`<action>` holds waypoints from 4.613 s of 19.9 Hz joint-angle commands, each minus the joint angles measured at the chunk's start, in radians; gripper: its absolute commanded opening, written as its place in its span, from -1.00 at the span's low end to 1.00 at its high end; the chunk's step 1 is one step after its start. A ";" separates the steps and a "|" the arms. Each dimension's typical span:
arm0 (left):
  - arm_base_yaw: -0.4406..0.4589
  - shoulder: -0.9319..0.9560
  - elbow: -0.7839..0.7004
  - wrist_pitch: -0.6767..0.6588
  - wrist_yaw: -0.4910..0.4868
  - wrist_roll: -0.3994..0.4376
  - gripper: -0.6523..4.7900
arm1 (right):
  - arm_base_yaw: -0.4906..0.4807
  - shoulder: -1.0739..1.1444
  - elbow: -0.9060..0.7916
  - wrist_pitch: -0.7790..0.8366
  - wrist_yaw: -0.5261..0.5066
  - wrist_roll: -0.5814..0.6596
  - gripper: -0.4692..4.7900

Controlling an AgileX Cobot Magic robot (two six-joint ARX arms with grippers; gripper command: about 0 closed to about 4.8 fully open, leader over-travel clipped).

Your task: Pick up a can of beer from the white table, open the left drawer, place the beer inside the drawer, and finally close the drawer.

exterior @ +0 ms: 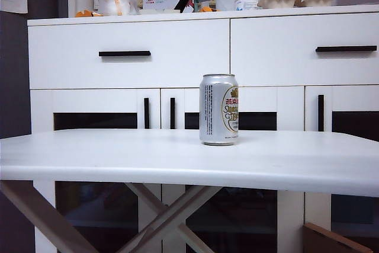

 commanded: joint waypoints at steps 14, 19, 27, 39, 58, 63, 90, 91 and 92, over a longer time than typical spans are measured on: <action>0.001 0.005 0.123 0.024 -0.021 -0.069 -0.78 | 0.002 0.016 0.120 0.051 0.001 0.019 -0.83; 0.001 0.201 0.341 -0.024 -0.053 -0.063 -0.78 | 0.002 0.221 0.295 0.080 -0.029 0.019 -0.83; -0.030 0.676 0.774 -0.089 0.228 -0.068 -0.78 | 0.005 0.614 0.605 0.199 -0.171 0.019 -0.83; -0.381 0.968 1.078 -0.144 0.282 -0.066 -0.78 | 0.301 1.121 0.835 0.471 -0.341 0.018 -0.82; -0.413 0.974 1.078 -0.130 0.226 -0.063 -0.78 | 0.404 1.626 0.836 0.820 -0.329 0.019 1.00; -0.413 0.974 1.078 -0.130 0.226 -0.063 -0.78 | 0.405 1.740 0.840 0.893 -0.329 0.019 1.00; -0.413 0.974 1.078 -0.013 0.227 -0.196 -0.78 | 0.425 1.553 0.871 0.674 -0.317 0.041 -0.84; -0.412 0.974 1.078 -0.002 0.227 -0.241 -0.78 | 0.425 1.515 0.871 0.643 -0.295 0.042 -0.84; -0.411 0.980 1.078 0.005 0.227 -0.343 -0.78 | 0.425 1.456 0.871 0.584 -0.248 0.042 -0.84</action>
